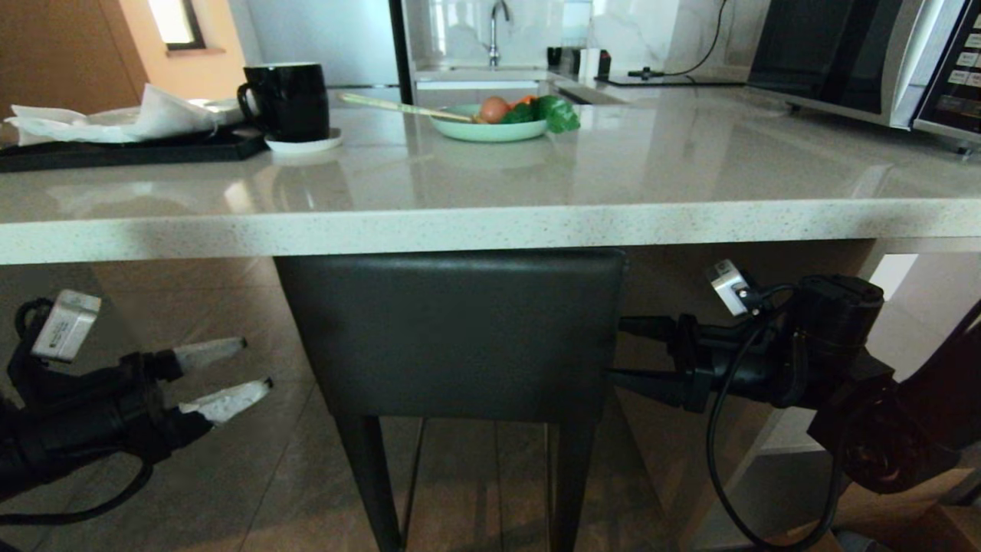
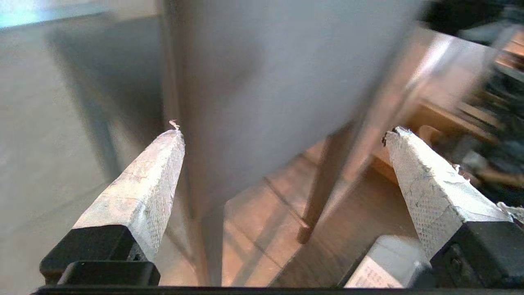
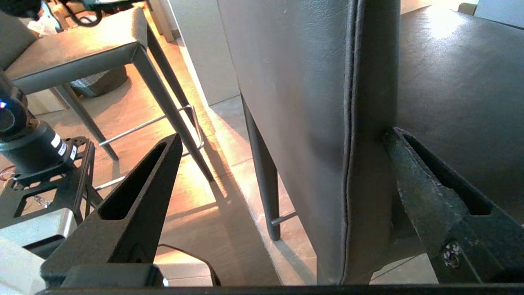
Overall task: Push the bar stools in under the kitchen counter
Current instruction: Pull the gray chair out from under the dining table
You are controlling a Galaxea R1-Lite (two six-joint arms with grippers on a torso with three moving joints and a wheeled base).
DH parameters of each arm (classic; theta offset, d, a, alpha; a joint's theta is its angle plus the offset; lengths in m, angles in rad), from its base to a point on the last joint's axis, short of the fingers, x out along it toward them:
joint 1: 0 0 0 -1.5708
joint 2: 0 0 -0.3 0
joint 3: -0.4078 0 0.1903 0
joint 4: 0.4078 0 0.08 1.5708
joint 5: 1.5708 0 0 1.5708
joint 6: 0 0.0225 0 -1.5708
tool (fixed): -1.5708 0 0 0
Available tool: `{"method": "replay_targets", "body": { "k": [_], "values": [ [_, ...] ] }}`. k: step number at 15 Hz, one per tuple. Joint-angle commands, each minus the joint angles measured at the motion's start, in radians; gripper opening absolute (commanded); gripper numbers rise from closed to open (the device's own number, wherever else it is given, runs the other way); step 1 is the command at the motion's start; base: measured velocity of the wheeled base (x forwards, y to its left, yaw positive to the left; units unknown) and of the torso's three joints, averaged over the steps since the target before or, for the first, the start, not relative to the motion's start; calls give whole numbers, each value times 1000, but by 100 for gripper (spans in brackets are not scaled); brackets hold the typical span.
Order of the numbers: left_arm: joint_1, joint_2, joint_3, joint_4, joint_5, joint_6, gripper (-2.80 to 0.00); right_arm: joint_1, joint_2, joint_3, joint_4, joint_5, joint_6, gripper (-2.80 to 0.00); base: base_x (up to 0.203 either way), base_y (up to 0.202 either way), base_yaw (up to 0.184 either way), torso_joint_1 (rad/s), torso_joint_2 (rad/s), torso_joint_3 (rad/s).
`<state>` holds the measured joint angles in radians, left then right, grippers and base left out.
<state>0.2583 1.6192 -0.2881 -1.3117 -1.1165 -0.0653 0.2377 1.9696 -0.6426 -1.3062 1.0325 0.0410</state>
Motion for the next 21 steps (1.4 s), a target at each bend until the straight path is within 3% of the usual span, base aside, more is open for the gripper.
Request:
{"method": "replay_targets", "body": {
  "k": [1, 6, 10, 14, 18, 21],
  "values": [
    [7, 55, -44, -25, -67, 0, 0, 2, 2, 1, -8, 4, 0, 0, 0, 0, 0, 0, 0, 0],
    [-51, 314, -133, -199, -123, 1, 0, 0, 2, 6, -8, 6, -1, 0, 0, 0, 0, 0, 0, 0],
    [-60, 413, -287, -218, -135, -10, 0, 6, 23, -12, -18, 9, 0, 0, 0, 0, 0, 0, 0, 0],
    [-74, 446, -348, -218, -142, -35, 0, 6, 40, -9, -24, 11, -3, 0, 0, 0, 0, 0, 0, 0],
    [-203, 421, -325, -218, -134, -53, 0, 20, 54, -11, -42, 9, -2, 0, 0, 0, 0, 0, 0, 0],
    [-290, 400, -312, -218, -65, -49, 0, 22, 63, -12, -64, 5, 2, 0, 0, 0, 0, 0, 0, 0]
  ]
}}
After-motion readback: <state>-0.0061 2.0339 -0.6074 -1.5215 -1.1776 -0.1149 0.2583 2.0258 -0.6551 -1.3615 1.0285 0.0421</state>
